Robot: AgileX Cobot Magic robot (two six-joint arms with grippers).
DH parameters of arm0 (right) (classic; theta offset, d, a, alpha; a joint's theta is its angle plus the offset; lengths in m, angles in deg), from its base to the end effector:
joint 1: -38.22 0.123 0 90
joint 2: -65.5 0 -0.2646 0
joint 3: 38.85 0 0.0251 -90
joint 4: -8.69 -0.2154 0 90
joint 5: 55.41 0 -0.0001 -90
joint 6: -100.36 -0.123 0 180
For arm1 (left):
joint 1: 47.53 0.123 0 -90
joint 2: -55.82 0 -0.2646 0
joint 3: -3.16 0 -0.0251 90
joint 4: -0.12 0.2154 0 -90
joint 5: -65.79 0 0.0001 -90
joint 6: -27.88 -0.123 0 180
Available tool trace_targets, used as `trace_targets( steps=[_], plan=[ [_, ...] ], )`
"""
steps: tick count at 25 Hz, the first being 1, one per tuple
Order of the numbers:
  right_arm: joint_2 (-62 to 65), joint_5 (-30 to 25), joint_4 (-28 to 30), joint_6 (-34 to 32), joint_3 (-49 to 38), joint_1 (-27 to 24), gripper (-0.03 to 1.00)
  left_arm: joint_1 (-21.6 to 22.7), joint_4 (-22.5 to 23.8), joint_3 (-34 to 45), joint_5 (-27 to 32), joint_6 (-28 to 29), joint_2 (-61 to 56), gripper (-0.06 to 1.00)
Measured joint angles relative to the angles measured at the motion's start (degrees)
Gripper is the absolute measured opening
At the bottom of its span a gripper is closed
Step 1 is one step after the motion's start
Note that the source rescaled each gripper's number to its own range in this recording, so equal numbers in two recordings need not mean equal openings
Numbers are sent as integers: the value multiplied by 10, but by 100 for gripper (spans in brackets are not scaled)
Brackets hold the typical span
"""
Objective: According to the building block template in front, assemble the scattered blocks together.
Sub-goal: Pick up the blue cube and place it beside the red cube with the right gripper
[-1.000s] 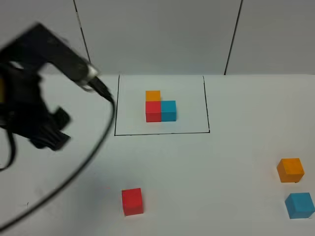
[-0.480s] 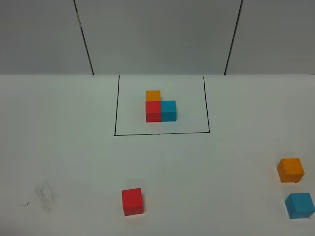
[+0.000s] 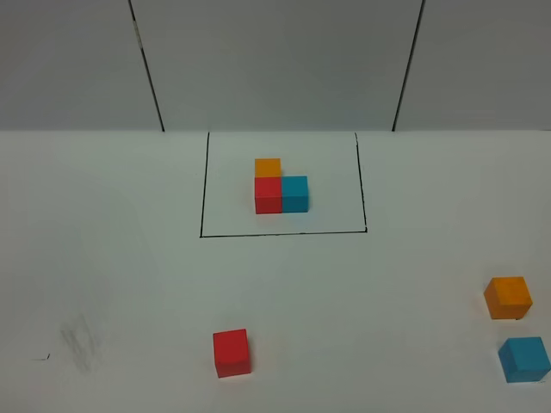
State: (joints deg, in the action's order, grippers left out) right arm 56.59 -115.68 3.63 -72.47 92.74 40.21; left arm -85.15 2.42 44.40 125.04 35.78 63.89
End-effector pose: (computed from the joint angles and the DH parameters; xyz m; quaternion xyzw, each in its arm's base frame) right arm 0.0147 0.0099 0.2447 -0.0694 0.8517 0.0207 0.5191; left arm 0.0038 0.0024 0.2804 0.2065 0.7850 -0.2074 0.5460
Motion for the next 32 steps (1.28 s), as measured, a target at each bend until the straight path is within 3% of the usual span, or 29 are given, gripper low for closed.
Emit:
trace_targets(
  steps=[6, 13, 16, 26, 32],
  plan=[
    [0, 0, 0, 0, 0, 0, 54, 0, -5, 55, 11, -5, -1, 99],
    [0, 0, 0, 0, 0, 0, 54, 6, -7, 62, 18, -6, -1, 99],
    [0, 0, 0, 0, 0, 0, 54, 63, -8, 62, 18, -9, -1, 99],
    [0, 0, 0, 0, 0, 0, 54, 317, -8, 62, 18, -11, -1, 99],
    [0, 0, 0, 0, 0, 0, 54, 414, -8, 62, 18, -11, -1, 99]
  ],
)
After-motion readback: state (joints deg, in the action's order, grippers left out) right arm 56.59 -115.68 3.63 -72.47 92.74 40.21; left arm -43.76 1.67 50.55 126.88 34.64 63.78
